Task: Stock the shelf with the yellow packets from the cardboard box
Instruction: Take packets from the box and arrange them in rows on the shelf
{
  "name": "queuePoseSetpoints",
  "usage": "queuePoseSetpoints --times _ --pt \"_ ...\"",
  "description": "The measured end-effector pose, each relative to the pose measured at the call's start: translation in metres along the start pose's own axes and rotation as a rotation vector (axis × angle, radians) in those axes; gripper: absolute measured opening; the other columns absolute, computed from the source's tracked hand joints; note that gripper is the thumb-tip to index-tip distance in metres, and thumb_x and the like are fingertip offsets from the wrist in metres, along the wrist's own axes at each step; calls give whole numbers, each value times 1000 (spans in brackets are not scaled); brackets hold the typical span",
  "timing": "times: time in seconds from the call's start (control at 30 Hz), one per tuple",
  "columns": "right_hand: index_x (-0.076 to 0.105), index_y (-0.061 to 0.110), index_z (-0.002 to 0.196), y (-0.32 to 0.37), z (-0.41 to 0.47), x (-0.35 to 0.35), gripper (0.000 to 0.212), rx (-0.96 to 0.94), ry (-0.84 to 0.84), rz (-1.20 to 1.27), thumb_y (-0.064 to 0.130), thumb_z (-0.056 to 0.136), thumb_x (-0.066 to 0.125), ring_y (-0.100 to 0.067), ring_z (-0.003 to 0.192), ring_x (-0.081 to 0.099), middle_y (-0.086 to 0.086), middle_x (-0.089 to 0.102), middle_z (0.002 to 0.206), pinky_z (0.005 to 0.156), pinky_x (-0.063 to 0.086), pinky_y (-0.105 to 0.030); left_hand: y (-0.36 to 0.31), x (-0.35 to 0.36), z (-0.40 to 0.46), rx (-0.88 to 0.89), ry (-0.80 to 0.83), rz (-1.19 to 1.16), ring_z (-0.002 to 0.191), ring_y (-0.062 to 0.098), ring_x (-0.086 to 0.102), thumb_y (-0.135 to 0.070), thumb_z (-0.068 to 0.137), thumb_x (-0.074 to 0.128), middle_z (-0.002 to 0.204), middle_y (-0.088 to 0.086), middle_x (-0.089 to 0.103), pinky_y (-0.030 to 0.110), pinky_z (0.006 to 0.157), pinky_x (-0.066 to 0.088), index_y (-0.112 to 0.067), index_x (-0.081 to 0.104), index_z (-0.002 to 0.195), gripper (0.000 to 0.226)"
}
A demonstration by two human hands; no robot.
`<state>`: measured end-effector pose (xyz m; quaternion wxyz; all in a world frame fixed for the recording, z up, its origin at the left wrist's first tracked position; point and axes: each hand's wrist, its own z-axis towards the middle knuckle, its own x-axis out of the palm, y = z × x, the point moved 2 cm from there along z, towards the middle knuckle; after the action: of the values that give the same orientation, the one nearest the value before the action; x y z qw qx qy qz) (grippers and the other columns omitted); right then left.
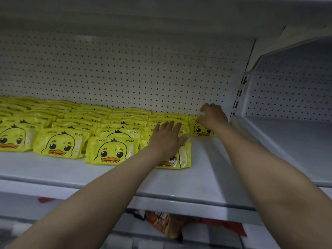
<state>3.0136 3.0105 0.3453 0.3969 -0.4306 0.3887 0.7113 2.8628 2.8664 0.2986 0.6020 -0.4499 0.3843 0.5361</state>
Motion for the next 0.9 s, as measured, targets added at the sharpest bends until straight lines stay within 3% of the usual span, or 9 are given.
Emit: queuePoseSetpoints --times 0.2,0.4,0.5,0.67,0.9 --pt "54 22 129 88 -27 -32 54 -182 40 59 43 82 73 -27 124 47 -8 52 134 93 43 -36 54 -61 -34 -109 -134 -152 134 34 37 -52 96 47 143 17 45 44 105 37 -15 35 146 64" --pt "53 28 133 211 -77 -46 56 -349 37 67 42 82 73 -26 121 51 -6 52 136 92 45 -34 153 -127 -117 -238 -281 -65 120 36 47 -34 85 68 122 18 54 45 92 47 -19 49 137 58" --pt "53 28 132 280 -108 -46 56 -427 16 81 44 81 73 -27 122 50 -8 54 134 92 42 -32 205 -159 -173 -301 -327 -29 119 36 47 -33 83 70 122 16 53 45 92 47 -23 51 134 55" --pt "55 28 130 396 -168 -34 53 -589 -3 165 51 84 68 -27 132 43 -5 53 140 109 37 -40 291 -204 -280 -395 -379 58 121 36 46 -43 88 64 125 14 53 45 95 45 -24 53 134 51" --pt "54 28 131 548 -250 -3 53 -786 -5 275 54 86 64 -23 131 45 0 54 138 106 39 -39 393 -252 -434 -534 -416 177 118 37 50 -47 89 60 126 14 55 50 95 45 -24 54 132 49"
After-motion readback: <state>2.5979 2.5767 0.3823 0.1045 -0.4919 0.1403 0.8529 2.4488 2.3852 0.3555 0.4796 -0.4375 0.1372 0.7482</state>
